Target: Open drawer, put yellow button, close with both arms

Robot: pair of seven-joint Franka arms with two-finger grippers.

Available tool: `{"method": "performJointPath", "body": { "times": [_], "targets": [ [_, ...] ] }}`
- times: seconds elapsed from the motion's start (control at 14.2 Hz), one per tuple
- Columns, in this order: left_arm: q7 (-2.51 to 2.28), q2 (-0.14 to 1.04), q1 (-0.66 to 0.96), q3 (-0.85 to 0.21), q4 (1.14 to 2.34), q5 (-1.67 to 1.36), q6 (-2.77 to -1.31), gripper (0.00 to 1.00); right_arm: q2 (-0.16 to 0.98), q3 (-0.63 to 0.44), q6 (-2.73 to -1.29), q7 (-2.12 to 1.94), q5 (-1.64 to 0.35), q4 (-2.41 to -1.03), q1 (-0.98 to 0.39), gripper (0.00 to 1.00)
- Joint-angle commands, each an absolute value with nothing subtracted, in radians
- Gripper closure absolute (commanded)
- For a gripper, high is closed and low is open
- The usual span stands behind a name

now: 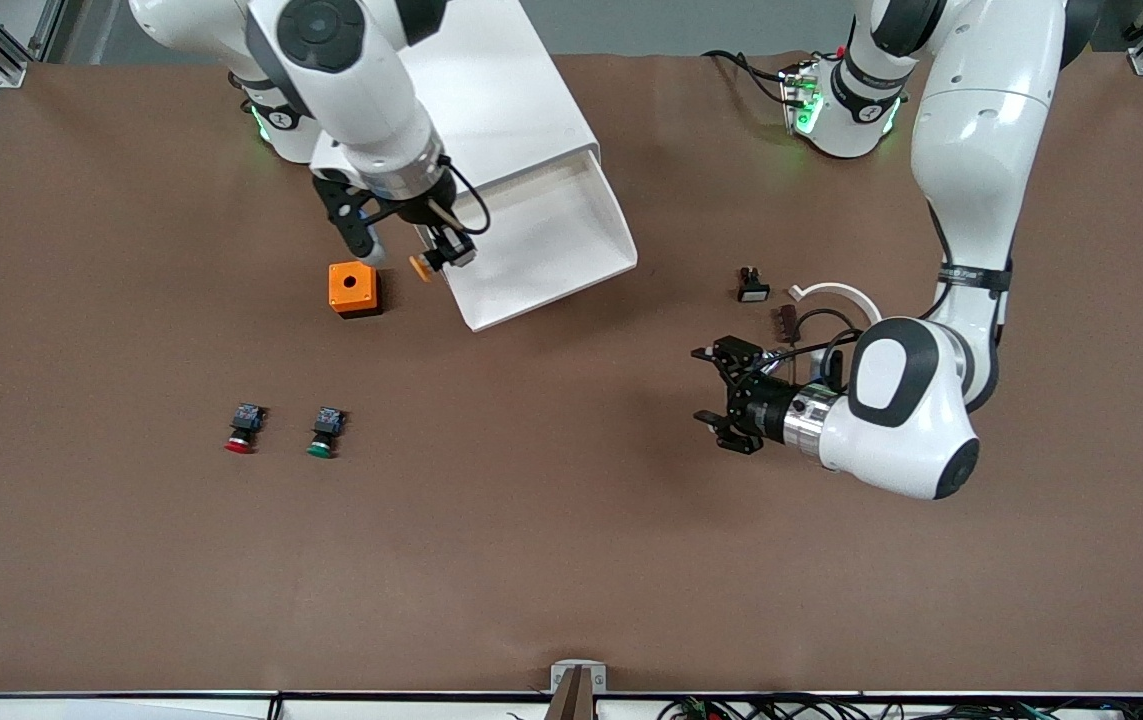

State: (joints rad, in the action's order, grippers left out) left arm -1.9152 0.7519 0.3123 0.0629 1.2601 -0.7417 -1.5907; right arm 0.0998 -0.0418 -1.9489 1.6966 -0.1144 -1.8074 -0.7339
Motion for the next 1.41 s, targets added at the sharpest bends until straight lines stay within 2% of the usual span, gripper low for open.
{"method": "performJointPath", "body": {
  "times": [0.0,0.21,0.56,1.27,1.34],
  "targets": [
    [-1.893,0.707,0.321,0.075,1.267,-0.582,-1.58,0.0,0.198,-0.057,-1.951,1.798,-0.12,-1.711,-0.802,1.0],
    [-1.792,0.657,0.336,0.063,1.269,-0.386,-1.58,0.0,0.25,-0.058,-1.968,1.893,-0.11,-1.668,-0.86,1.0],
    [-1.548,0.598,0.333,0.055,1.273,-0.25,-1.578,0.0,0.294,-0.058,-1.997,2.0,-0.107,-1.66,-0.943,1.0],
    [-0.858,0.52,0.339,0.038,1.284,-0.148,-1.589,0.0,0.333,-0.058,-1.996,2.033,-0.101,-1.66,-0.976,1.0],
    [-0.82,0.517,0.337,0.023,1.29,-0.131,-1.589,0.0,0.334,-0.058,-1.996,2.033,-0.101,-1.66,-0.976,0.8]
  ]
}}
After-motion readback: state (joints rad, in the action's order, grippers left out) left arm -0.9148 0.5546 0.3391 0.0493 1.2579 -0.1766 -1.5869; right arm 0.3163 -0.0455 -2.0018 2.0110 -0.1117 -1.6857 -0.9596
